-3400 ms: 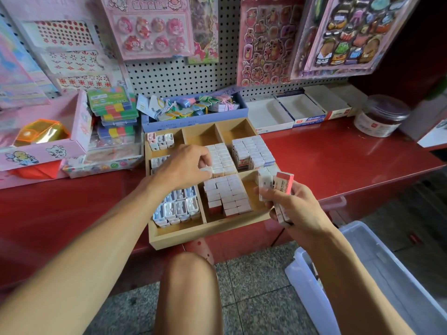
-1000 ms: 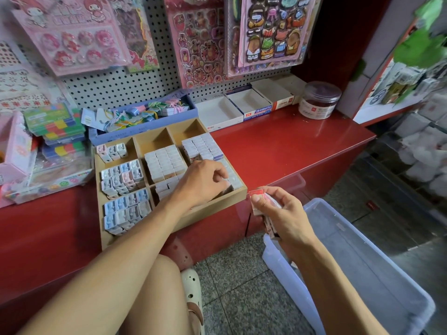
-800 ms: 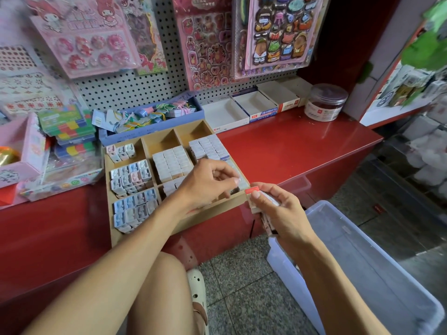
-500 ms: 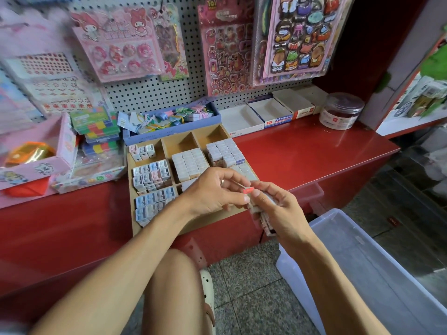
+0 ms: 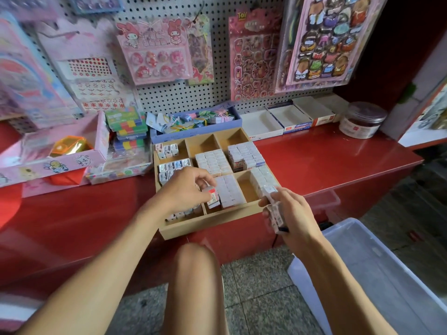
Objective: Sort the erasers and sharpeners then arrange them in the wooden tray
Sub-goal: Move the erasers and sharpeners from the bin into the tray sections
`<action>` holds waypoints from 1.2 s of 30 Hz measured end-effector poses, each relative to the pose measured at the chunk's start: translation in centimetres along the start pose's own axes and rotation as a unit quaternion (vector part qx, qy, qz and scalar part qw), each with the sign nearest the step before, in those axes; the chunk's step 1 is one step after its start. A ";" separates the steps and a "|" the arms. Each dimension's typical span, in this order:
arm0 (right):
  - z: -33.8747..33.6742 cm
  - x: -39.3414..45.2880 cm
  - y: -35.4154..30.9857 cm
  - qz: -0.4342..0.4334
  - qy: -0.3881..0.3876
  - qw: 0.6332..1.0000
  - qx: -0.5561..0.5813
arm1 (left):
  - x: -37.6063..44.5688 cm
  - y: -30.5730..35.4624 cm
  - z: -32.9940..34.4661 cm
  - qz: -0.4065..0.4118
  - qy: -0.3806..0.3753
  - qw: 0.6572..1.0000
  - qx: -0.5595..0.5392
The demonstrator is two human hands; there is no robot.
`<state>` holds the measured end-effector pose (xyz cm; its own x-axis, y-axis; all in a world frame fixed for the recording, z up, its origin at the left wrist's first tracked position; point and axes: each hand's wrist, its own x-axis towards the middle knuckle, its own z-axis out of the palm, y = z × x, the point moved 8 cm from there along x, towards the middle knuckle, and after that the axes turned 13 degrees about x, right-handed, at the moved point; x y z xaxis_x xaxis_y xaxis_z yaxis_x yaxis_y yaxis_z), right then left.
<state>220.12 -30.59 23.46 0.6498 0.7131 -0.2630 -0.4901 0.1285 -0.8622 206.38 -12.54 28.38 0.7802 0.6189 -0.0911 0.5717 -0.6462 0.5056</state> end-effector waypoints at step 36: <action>-2.8 -1.4 -0.2 0.028 -0.020 0.999 -0.007 | 0.2 9.1 5.8 0.058 -0.077 0.953 -0.288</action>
<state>220.94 -33.59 22.79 0.5978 0.7463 -0.2927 -0.5164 0.0792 -0.8527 213.20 -20.90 28.03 0.8831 0.4565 -0.1085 0.2799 -0.3270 0.9026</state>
